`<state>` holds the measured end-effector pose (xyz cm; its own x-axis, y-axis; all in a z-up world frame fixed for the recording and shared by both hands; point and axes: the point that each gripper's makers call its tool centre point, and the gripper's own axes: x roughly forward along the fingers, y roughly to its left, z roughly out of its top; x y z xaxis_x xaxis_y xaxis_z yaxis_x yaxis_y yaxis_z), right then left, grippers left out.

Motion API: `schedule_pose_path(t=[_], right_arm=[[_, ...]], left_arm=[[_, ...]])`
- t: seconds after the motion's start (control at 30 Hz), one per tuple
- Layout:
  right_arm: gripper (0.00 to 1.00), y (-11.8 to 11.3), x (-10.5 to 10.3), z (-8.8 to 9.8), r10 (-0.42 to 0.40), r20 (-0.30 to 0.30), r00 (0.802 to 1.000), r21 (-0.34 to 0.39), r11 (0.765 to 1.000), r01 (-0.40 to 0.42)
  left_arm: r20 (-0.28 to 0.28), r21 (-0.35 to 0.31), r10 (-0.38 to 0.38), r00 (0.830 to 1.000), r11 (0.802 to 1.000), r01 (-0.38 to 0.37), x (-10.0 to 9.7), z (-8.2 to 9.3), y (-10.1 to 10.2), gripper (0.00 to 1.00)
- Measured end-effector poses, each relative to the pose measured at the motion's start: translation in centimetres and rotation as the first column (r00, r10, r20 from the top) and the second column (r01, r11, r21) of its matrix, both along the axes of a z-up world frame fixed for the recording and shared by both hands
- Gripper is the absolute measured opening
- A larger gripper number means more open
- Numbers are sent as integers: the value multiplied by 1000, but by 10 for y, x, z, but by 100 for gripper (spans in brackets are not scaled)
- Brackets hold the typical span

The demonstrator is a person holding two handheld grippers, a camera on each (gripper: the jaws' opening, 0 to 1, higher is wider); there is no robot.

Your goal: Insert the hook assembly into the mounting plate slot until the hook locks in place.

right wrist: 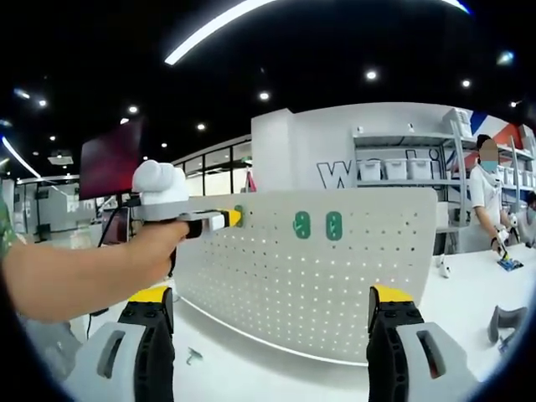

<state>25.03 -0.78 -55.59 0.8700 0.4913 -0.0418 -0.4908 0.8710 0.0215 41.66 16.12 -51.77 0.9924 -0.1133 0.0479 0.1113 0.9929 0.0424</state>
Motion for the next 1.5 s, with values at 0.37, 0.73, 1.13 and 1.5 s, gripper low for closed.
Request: schedule_pose_path(t=[0.37,0.73,1.13,1.5], right_arm=[[98,-1,0,0,0,0,1000,-4,1000,0],[98,-1,0,0,1,1,1000,-3,1000,-1],[98,-3,1,-3,-2,-5,1000,-6,1000,2],[97,-4,1,-4,-4,-4,1000,-5,1000,4]], left_arm=[[-2,-28,-1,1000,1000,1,-1,0,0,3],[-13,-49,-1,1000,999,1,-2,-5,-1,3],[-11,-46,2,1000,999,-2,-2,-7,-2,3],[-11,6,7,1000,1000,-7,1,-9,-1,4]])
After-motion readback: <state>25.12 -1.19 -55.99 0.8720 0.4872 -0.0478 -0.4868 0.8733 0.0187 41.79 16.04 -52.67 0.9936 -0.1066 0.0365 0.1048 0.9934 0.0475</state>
